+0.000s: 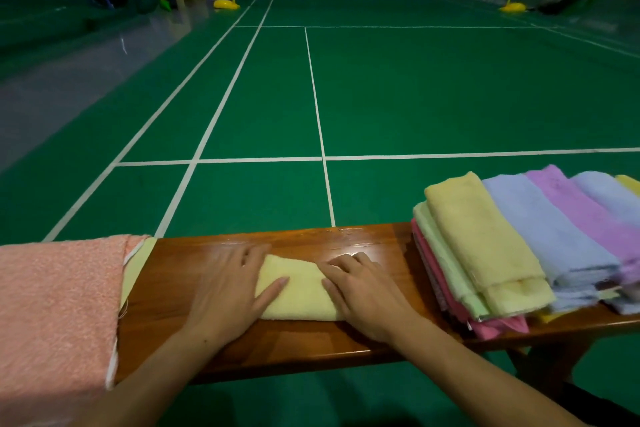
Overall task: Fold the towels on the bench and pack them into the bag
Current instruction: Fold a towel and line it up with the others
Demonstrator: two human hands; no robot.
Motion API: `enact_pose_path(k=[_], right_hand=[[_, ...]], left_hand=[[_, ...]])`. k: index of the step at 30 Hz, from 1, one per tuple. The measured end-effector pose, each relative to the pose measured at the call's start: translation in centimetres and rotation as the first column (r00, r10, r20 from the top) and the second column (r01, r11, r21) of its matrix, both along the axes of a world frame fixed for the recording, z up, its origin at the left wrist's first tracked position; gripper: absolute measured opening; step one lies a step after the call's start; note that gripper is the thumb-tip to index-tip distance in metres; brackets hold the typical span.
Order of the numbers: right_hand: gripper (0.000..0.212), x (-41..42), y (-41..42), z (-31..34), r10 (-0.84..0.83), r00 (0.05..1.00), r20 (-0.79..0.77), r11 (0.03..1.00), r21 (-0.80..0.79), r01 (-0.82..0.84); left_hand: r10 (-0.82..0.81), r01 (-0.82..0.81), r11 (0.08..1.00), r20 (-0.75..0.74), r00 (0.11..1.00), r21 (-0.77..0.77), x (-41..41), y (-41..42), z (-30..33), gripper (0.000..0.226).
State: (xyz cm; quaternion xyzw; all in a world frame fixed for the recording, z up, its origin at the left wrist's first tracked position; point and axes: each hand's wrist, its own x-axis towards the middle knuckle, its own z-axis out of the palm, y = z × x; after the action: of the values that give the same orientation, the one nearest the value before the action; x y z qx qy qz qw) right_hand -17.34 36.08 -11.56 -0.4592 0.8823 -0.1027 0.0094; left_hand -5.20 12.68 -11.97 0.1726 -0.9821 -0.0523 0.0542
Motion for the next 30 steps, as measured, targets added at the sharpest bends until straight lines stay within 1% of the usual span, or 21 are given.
enact_pose_path(k=[1, 3, 5, 6, 7, 8, 9, 10, 11, 13, 14, 15, 16, 17, 19, 21, 23, 25, 27, 30], right_hand=[[0.050, 0.2, 0.0, 0.2, -0.020, 0.999, -0.031, 1.000, -0.016, 0.019], [0.044, 0.9, 0.1, 0.5, -0.051, 0.998, -0.032, 0.997, -0.062, 0.049], [0.041, 2.0, -0.3, 0.6, -0.072, 0.996, 0.054, 0.992, -0.100, 0.077], [0.039, 2.4, -0.6, 0.5, -0.071, 0.993, 0.099, 0.989, -0.119, 0.083], [0.037, 2.6, -0.8, 0.4, -0.064, 0.989, 0.132, 0.988, -0.134, 0.082], [0.036, 2.6, -0.9, 0.2, -0.054, 0.985, 0.162, 0.986, -0.145, 0.077], [0.035, 2.6, -1.0, 0.0, -0.044, 0.979, 0.198, 0.984, -0.161, 0.077], [0.033, 2.3, -1.0, -0.2, -0.037, 0.970, 0.240, 0.980, -0.183, 0.082], [0.032, 2.0, -1.0, -0.4, -0.034, 0.957, 0.288, 0.975, -0.203, 0.096], [0.036, 1.3, -1.1, -0.4, -0.033, 0.920, 0.390, 0.959, -0.248, 0.139], [0.043, 1.3, -1.5, -0.3, -0.023, 0.888, 0.459, 0.946, -0.278, 0.168], [0.054, 1.3, -1.7, 0.0, -0.012, 0.839, 0.543, 0.929, -0.304, 0.210], [0.065, 1.4, -2.0, 0.2, 0.000, 0.784, 0.621, 0.914, -0.318, 0.251], [0.070, 1.4, -2.0, 0.3, 0.017, 0.735, 0.678, 0.904, -0.325, 0.279], [0.065, 1.8, -2.1, 0.8, 0.061, 0.659, 0.750, 0.891, -0.339, 0.302], [0.055, 2.0, -1.9, 1.3, 0.108, 0.623, 0.775, 0.881, -0.364, 0.301], [0.052, 2.2, -1.8, 2.1, 0.157, 0.620, 0.769, 0.867, -0.408, 0.286], [0.058, 2.2, -1.4, 3.1, 0.213, 0.632, 0.745, 0.856, -0.455, 0.247], [0.063, 2.1, -0.9, 3.8, 0.255, 0.649, 0.717, 0.848, -0.488, 0.206], [0.057, 1.9, 0.3, 4.5, 0.284, 0.706, 0.649, 0.846, -0.516, 0.134]], left_hand=[[0.097, -0.097, 0.995, -0.027, 0.995, -0.012, 0.0, -0.2, 0.5, 0.074], [0.233, -0.232, 0.971, -0.021, 0.972, 0.054, -0.1, -0.1, 1.5, 0.066], [0.270, -0.275, 0.946, 0.050, 0.962, 0.172, 0.1, 0.4, 2.6, 0.066], [0.261, -0.270, 0.929, 0.068, 0.963, 0.253, 0.1, 0.5, 2.9, 0.064], [0.250, -0.256, 0.892, 0.066, 0.966, 0.373, -0.1, 0.6, 2.9, 0.059], [0.240, -0.240, 0.817, 0.068, 0.968, 0.525, -0.3, 0.6, 2.9, 0.052], [0.228, -0.210, 0.711, 0.062, 0.972, 0.671, -0.5, 0.4, 2.8, 0.046], [0.222, -0.170, 0.597, 0.042, 0.974, 0.784, -0.8, 0.3, 2.7, 0.043], [0.231, -0.133, 0.494, 0.017, 0.973, 0.859, -0.9, 0.2, 2.8, 0.041], [0.241, -0.068, 0.340, -0.017, 0.970, 0.938, -0.9, 0.1, 3.4, 0.037], [0.239, -0.038, 0.283, -0.032, 0.971, 0.958, -0.7, 0.0, 3.8, 0.036], [0.221, -0.007, 0.246, -0.050, 0.974, 0.969, -0.7, 0.0, 4.3, 0.036], [0.201, 0.020, 0.232, -0.068, 0.977, 0.973, -0.6, -0.1, 4.8, 0.037], [0.183, 0.051, 0.228, -0.094, 0.979, 0.972, -0.6, 0.0, 5.3, 0.039], [0.178, 0.103, 0.200, -0.140, 0.974, 0.974, -0.6, 0.0, 5.7, 0.045], [0.203, 0.123, 0.176, -0.158, 0.966, 0.977, -0.5, 0.0, 5.9, 0.048], [0.241, 0.115, 0.185, -0.159, 0.957, 0.976, -0.5, -0.3, 5.8, 0.046], [0.301, 0.115, 0.194, -0.171, 0.938, 0.974, -0.4, -0.6, 5.7, 0.044], [0.318, 0.115, 0.237, -0.188, 0.929, 0.965, -0.5, -0.7, 5.7, 0.041], [0.302, 0.112, 0.309, -0.210, 0.930, 0.944, -0.6, -0.1, 6.1, 0.037]])
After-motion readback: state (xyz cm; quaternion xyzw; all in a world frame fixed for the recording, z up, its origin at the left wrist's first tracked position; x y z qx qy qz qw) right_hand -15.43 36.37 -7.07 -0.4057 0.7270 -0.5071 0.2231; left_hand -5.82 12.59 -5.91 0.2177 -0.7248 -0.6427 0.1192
